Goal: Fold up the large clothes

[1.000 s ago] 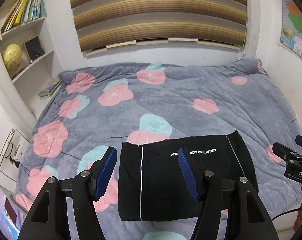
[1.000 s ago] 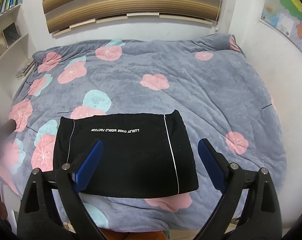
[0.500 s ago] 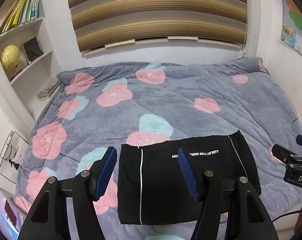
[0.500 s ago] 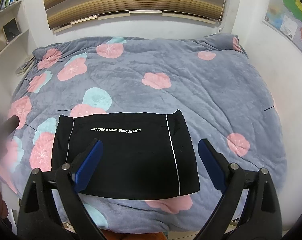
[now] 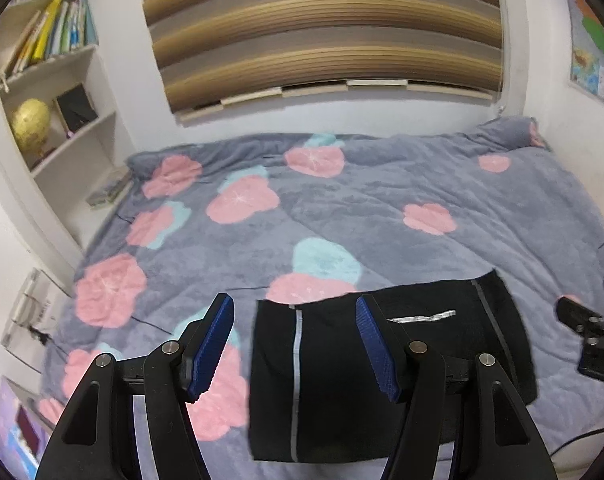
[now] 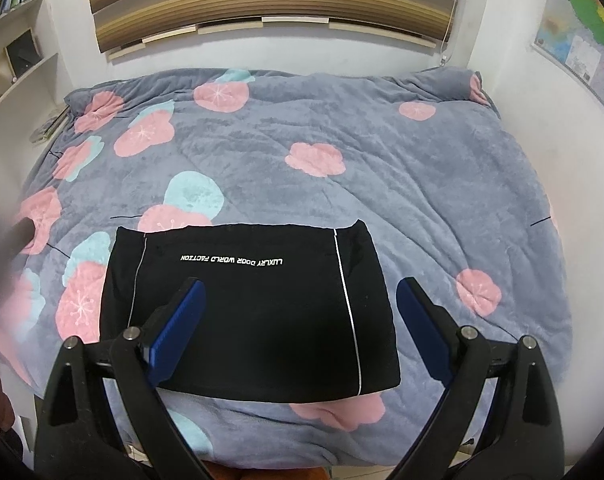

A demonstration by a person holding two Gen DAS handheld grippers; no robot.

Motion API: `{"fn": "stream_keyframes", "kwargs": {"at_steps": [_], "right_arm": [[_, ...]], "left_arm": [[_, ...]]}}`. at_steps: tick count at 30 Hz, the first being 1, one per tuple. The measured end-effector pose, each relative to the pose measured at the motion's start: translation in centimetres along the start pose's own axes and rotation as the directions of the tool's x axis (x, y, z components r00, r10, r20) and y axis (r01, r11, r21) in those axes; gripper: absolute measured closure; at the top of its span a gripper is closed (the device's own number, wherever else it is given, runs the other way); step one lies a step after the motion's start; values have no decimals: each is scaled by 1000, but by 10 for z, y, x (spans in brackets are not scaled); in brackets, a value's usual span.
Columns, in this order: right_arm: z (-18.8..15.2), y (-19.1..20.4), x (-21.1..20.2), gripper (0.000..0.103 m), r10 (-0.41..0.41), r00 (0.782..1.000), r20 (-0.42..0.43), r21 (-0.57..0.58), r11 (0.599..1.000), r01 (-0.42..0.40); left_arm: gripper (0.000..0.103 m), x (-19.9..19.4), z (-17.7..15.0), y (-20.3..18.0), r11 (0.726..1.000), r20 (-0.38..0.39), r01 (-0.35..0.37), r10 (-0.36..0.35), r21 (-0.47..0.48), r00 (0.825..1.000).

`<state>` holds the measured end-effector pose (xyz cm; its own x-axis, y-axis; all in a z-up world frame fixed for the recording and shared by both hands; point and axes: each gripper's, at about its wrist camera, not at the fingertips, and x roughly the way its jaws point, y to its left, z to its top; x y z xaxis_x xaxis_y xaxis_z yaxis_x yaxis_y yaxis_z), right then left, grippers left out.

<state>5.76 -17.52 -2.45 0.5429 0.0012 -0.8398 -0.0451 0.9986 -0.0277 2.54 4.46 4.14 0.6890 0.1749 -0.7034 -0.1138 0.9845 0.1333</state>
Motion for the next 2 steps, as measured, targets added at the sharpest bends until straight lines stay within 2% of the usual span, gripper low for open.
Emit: {"fn": "stream_keyframes", "kwargs": {"at_steps": [2], "right_arm": [[0,0,1,9,-1,1000,-4,1,1000,1]], "left_arm": [[38,2,-1,-1,1000,-7,7,-7,6,1000]]}}
